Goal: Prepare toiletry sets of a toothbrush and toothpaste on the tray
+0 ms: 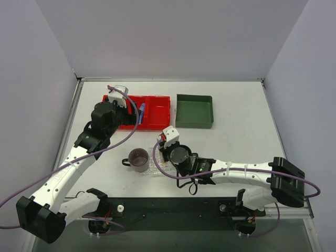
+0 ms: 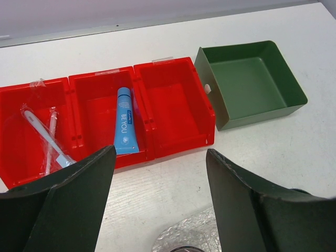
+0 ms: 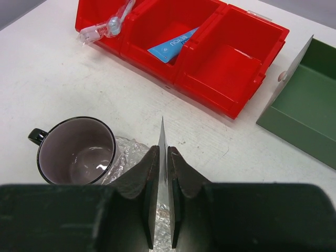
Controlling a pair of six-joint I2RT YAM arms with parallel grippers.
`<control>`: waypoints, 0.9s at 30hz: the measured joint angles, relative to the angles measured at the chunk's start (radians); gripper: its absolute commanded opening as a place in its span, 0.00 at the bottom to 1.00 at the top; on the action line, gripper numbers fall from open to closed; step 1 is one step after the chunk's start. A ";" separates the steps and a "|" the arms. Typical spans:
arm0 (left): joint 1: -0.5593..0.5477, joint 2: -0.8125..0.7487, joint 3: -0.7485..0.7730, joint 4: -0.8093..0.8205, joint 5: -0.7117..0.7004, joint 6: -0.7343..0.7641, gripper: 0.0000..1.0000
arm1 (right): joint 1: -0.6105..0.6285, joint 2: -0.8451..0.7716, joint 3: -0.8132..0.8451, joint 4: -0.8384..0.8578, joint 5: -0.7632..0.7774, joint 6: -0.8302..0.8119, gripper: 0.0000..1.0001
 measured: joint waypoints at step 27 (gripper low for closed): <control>0.000 0.000 0.000 0.000 0.004 0.000 0.80 | 0.020 -0.016 0.000 -0.021 0.035 -0.010 0.51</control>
